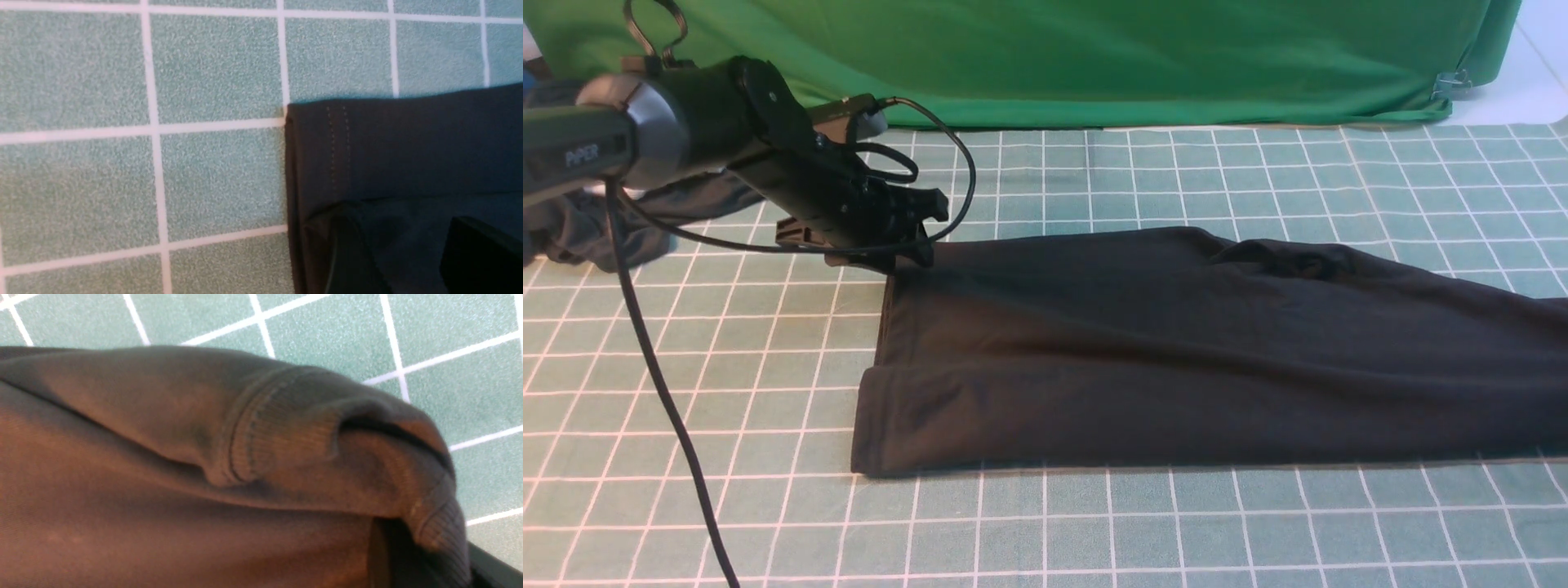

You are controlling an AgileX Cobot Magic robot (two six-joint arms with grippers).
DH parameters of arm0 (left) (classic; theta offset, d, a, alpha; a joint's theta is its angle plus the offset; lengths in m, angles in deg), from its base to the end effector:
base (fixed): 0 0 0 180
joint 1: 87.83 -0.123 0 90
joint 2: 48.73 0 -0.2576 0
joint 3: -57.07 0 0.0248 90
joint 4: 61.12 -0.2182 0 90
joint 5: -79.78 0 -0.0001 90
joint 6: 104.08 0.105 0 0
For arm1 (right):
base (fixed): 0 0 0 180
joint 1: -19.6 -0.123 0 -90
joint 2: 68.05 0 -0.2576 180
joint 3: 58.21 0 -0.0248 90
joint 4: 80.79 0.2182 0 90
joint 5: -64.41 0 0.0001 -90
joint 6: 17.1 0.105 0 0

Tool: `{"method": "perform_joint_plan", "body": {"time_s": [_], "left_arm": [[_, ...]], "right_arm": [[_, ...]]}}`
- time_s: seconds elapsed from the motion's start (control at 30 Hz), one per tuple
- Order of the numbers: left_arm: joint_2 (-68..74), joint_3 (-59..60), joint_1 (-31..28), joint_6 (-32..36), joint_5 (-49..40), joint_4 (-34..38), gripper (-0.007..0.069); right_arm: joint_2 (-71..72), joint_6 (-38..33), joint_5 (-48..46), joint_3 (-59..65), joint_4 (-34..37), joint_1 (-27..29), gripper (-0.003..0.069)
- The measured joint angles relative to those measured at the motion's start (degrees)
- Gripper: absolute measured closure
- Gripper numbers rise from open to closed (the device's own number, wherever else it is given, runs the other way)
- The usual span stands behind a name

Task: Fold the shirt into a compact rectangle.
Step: 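Pull the folded dark garment lengthwise by its ends to straighten it flat on the table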

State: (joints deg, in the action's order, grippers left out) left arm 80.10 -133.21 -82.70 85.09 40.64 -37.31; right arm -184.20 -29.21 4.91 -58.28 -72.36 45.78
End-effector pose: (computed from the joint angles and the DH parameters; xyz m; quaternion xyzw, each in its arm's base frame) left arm 0.4035 -0.0631 0.1490 -0.0113 0.9689 -0.1519 0.1948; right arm 0.3010 -0.1332 0.1768 0.1566 0.9848 0.0485 0.0576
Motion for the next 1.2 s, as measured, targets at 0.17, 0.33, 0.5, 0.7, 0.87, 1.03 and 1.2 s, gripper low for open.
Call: {"method": "perform_joint_plan", "body": {"time_s": [0.17, 0.33, 0.5, 0.7, 0.87, 1.03, 1.2], "left_arm": [[1.3, 0.0, 0.0, 0.1, -1.6, -0.4, 0.0337], [1.4, 0.0, 0.0, -0.1, -2.5, -0.8, 0.0337], [1.4, 0.0, 0.0, -0.4, -2.7, -0.3, 0.0338], [1.4, 0.0, 0.0, -1.1, -1.6, 0.7, 0.0421], [1.6, 0.0, -0.4, -3.2, -1.2, 1.3, 0.0587], [1.4, 0.0, -1.8, -4.3, -1.3, 2.8, 0.0615], [0.7, -3.8, -2.4, -4.3, -0.9, 3.2, 0.0615]], "right_arm": [[0.0, 0.0, 0.4, 0.0, 0.0, 0.0, 0.0628], [0.0, 0.0, 0.6, 0.0, 0.0, 0.0, 0.0628], [0.0, 0.0, 0.6, 0.0, 0.1, 0.0, 0.0628], [0.0, 0.0, 0.6, 0.0, 0.1, 0.0, 0.0628], [0.0, 0.0, 0.8, 0.0, 0.1, 0.0, 0.0628], [0.0, 0.0, 1.0, 0.0, 0.2, 0.0, 0.0628], [0.0, 0.0, 1.1, 0.0, 0.2, 0.0, 0.0628]]}}
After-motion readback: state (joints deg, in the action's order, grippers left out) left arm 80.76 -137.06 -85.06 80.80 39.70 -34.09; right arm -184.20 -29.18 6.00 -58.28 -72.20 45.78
